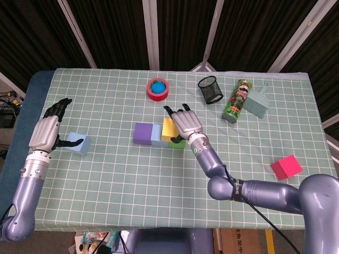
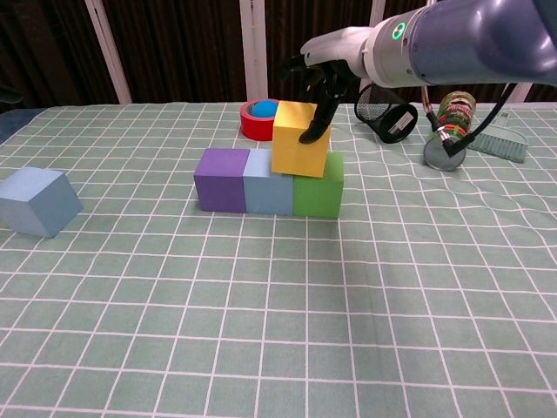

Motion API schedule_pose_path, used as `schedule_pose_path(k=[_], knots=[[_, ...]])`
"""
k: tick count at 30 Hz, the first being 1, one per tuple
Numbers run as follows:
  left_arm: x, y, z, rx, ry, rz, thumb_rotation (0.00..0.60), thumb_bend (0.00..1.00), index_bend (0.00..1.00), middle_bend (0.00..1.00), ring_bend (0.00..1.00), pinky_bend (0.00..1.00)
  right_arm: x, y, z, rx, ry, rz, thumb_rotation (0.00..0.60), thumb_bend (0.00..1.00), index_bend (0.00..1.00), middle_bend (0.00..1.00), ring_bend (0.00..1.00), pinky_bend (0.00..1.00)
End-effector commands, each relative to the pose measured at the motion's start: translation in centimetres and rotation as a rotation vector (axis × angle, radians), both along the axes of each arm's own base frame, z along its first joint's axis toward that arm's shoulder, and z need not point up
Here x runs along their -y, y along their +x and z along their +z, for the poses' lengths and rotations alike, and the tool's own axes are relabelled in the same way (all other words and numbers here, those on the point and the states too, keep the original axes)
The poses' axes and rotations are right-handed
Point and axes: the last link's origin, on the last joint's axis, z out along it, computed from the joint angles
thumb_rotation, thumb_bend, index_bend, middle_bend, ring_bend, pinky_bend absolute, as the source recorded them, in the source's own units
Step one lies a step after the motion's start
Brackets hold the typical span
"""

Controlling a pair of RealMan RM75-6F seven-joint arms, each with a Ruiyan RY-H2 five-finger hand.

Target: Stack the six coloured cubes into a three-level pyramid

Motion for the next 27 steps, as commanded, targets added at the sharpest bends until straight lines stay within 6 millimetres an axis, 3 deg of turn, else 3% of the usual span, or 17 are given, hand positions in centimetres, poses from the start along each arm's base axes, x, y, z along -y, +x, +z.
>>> schedule_pose_path(k=[1, 27], knots=[[0.0, -0.02, 0.01, 0.0, -0.001, 0.0, 0.6, 0.1, 0.0, 0.02, 0.0, 0.0, -0.04, 0.08, -0.16, 0.002, 0.003, -0.004, 0.6, 0.27, 0.0, 0.37, 0.24, 0.0], [0.0, 0.0, 0.08, 0.011, -0.004, -0.002, 0.6, 0.1, 0.0, 0.02, 0.0, 0.0, 0.13, 0.48, -0.8, -0.005, -0.016, 0.0, 0.6, 0.27, 0.0, 0.37, 0.24, 0.0]])
